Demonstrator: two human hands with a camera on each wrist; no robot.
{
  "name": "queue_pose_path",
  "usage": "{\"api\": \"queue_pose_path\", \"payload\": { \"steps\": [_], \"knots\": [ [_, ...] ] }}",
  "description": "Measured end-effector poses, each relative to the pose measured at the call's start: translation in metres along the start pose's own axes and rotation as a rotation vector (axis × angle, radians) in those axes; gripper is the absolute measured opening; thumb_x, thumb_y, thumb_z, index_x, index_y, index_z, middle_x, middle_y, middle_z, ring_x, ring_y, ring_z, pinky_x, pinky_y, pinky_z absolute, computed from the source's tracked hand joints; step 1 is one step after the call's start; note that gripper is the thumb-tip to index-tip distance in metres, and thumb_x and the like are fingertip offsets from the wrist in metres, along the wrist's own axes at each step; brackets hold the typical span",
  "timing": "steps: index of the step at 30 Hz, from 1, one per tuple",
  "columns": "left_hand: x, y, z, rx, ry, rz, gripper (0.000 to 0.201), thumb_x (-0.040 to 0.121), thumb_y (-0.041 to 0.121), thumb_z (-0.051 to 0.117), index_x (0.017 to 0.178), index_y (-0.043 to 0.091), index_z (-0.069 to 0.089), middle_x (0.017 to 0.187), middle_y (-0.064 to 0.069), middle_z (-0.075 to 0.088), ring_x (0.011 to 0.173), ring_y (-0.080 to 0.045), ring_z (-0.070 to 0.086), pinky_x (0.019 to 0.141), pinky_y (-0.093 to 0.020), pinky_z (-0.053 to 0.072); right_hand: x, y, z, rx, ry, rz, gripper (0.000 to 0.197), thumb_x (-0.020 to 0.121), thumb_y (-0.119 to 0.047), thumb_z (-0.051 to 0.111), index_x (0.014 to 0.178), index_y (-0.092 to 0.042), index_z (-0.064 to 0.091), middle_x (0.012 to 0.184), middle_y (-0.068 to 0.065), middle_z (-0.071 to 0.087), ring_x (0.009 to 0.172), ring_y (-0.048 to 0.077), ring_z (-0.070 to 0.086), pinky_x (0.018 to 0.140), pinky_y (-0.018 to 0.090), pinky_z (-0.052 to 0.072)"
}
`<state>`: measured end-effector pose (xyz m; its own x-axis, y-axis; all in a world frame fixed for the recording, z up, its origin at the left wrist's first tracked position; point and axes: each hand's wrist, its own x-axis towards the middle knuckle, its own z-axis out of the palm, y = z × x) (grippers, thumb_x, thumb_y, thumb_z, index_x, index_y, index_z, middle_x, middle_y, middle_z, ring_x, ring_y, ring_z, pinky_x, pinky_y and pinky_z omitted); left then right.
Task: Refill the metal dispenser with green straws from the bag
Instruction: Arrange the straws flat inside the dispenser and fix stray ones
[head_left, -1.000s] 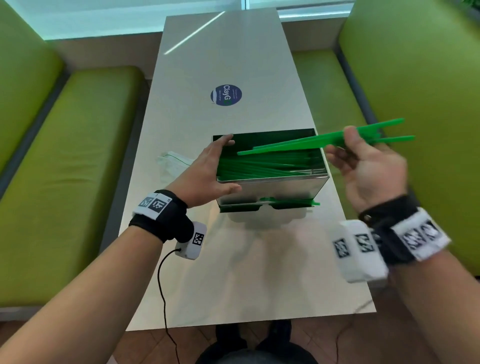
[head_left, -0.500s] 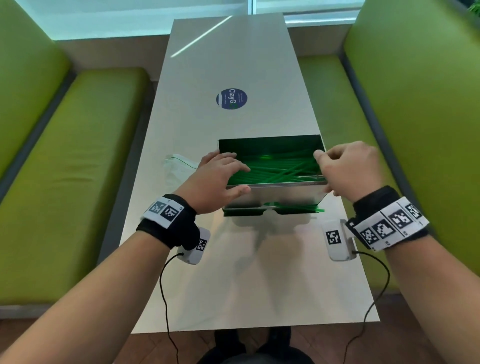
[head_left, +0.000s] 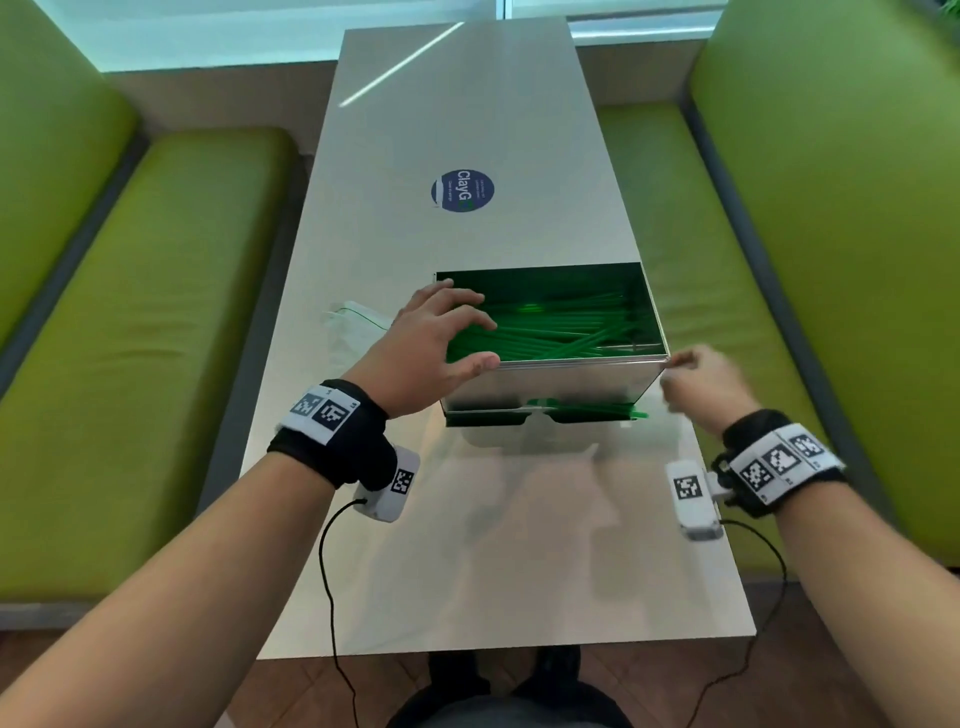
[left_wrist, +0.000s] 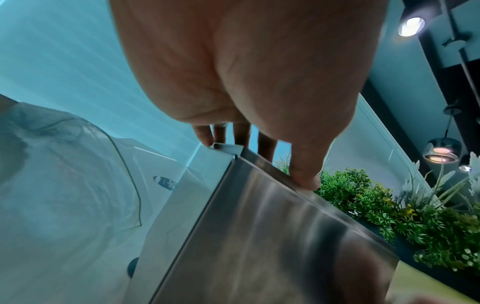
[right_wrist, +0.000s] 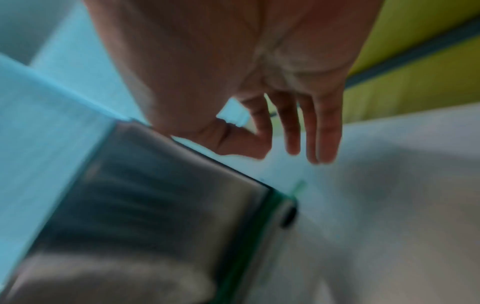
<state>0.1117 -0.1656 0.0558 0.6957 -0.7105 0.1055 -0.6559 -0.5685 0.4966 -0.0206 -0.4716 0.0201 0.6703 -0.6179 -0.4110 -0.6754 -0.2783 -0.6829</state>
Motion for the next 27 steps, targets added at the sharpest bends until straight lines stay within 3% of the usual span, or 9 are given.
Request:
{"api": "queue_pose_path", "payload": {
  "steps": [3,5,8,12,16,20,27],
  "knots": [
    [0.000,0.001,0.000,-0.045,-0.023,-0.036,0.044,0.089,0.049,0.069,0.126,0.026,0.066,0.146,0.007,0.053,0.151,-0.018,0.022,0.123,-0.036,0.021,-0.006,0.025,0.020,0.401,-0.244,0.162,0.024,0.087,0.017,0.052,0.108,0.008,0.058,0.091,0.023,0.061,0.064,0.029,0.068,0.065,0.038,0.061],
    [0.001,0.002,0.000,-0.058,-0.024,-0.049,0.043,0.089,0.049,0.070,0.126,0.026,0.066,0.145,0.008,0.054,0.151,-0.017,0.022,0.123,-0.034,0.021,-0.011,0.028,0.023,0.496,-0.301,0.172,0.022,0.086,0.020,0.053,0.105,0.010,0.058,0.090,0.026,0.061,0.070,0.033,0.070,0.065,0.038,0.063],
    [0.002,0.003,0.000,-0.078,-0.023,-0.057,0.043,0.088,0.047,0.072,0.125,0.026,0.066,0.143,0.008,0.055,0.150,-0.016,0.023,0.123,-0.034,0.021,-0.008,0.031,0.022,0.571,-0.292,0.186,0.016,0.085,0.019,0.059,0.094,0.007,0.061,0.085,0.026,0.066,0.062,0.030,0.072,0.055,0.032,0.062],
    [0.002,0.004,-0.001,-0.099,-0.024,-0.071,0.043,0.087,0.046,0.074,0.125,0.027,0.066,0.141,0.009,0.057,0.150,-0.014,0.024,0.121,-0.030,0.021,-0.003,0.036,0.025,0.540,-0.239,0.209,0.014,0.081,0.007,0.072,0.094,0.009,0.068,0.080,0.022,0.071,0.058,0.024,0.071,0.060,0.030,0.061],
    [0.002,0.004,-0.003,-0.116,-0.022,-0.081,0.043,0.086,0.045,0.074,0.125,0.028,0.065,0.141,0.010,0.057,0.150,-0.013,0.023,0.120,-0.028,0.020,-0.002,0.038,0.025,0.549,-0.251,0.252,0.007,0.082,0.003,0.072,0.086,0.007,0.068,0.069,0.015,0.072,0.052,0.019,0.069,0.057,0.026,0.059],
    [0.002,0.004,-0.003,-0.111,-0.031,-0.083,0.046,0.086,0.047,0.074,0.127,0.027,0.064,0.140,0.010,0.057,0.150,-0.013,0.024,0.120,-0.027,0.021,-0.002,0.042,0.016,0.600,-0.248,0.227,0.010,0.080,0.006,0.072,0.088,0.011,0.068,0.075,0.020,0.070,0.056,0.024,0.069,0.055,0.026,0.061],
    [0.002,0.003,-0.004,-0.096,-0.041,-0.090,0.051,0.086,0.050,0.073,0.130,0.028,0.060,0.141,0.010,0.057,0.151,-0.013,0.023,0.122,-0.031,0.023,-0.002,0.066,-0.041,0.430,-0.196,0.149,0.017,0.082,0.005,0.071,0.097,0.012,0.068,0.077,0.021,0.069,0.053,0.019,0.066,0.052,0.021,0.058]
  ]
}}
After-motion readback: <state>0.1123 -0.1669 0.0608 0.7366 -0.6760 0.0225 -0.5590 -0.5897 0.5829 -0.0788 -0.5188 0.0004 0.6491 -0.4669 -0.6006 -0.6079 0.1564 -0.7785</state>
